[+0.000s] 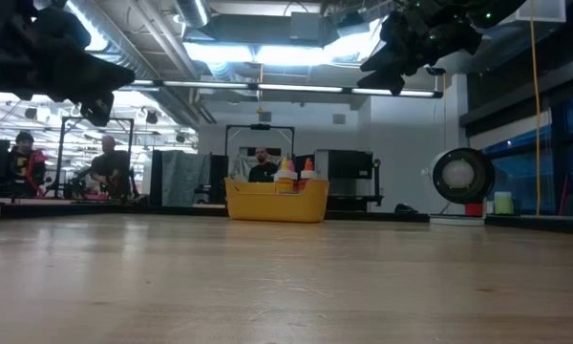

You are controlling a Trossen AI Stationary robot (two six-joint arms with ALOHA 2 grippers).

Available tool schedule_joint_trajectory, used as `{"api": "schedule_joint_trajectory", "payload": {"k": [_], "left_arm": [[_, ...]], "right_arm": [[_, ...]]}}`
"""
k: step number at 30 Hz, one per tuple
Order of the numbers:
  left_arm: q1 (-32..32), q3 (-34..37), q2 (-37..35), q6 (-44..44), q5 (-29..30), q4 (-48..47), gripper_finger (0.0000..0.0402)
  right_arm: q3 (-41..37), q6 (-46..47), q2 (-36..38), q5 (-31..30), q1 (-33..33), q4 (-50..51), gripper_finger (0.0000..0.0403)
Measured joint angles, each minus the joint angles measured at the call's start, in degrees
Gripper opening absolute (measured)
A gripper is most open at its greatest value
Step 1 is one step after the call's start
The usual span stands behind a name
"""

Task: Pick & Place food coloring
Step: Put the large blue food coloring bottle into the bin

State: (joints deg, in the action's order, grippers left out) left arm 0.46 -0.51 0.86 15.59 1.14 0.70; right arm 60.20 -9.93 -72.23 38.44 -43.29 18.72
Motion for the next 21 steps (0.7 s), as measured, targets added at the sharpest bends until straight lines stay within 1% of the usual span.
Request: {"api": "schedule_joint_trajectory", "payload": {"k": [4, 6, 10, 12, 13, 18, 21], "left_arm": [[0.0, 0.0, 0.3, -0.1, -0.1, 0.0, 0.0002], [0.0, 0.0, 0.2, -0.3, -0.1, 0.0, 0.0005], [0.0, 0.0, 0.2, -0.3, -0.1, 0.0, 0.0012], [0.0, 0.0, 0.2, -0.3, -0.1, 0.0, 0.0014], [0.0, 0.0, 0.2, -0.3, -0.1, 0.0, 0.0015], [0.0, 0.0, 0.2, -0.3, -0.1, 0.0, 0.0015], [0.0, 0.0, 0.2, -0.3, -0.1, -0.1, 0.0015]], "right_arm": [[0.0, -1.1, 0.0, 0.2, 0.1, 0.0, 0.0240], [0.0, -1.4, 0.0, 1.3, 0.7, 0.0, 0.0240], [0.0, -5.8, 1.8, 2.9, 4.8, 1.9, 0.0240], [0.0, -8.4, 3.6, 2.1, 8.5, 3.9, 0.0240], [0.0, -8.8, 4.6, 0.8, 10.6, 4.9, 0.0240], [0.0, -8.5, 10.1, -7.2, 23.7, 9.3, 0.0240], [0.0, -8.0, 12.1, -12.9, 32.3, 13.1, 0.0240]]}}
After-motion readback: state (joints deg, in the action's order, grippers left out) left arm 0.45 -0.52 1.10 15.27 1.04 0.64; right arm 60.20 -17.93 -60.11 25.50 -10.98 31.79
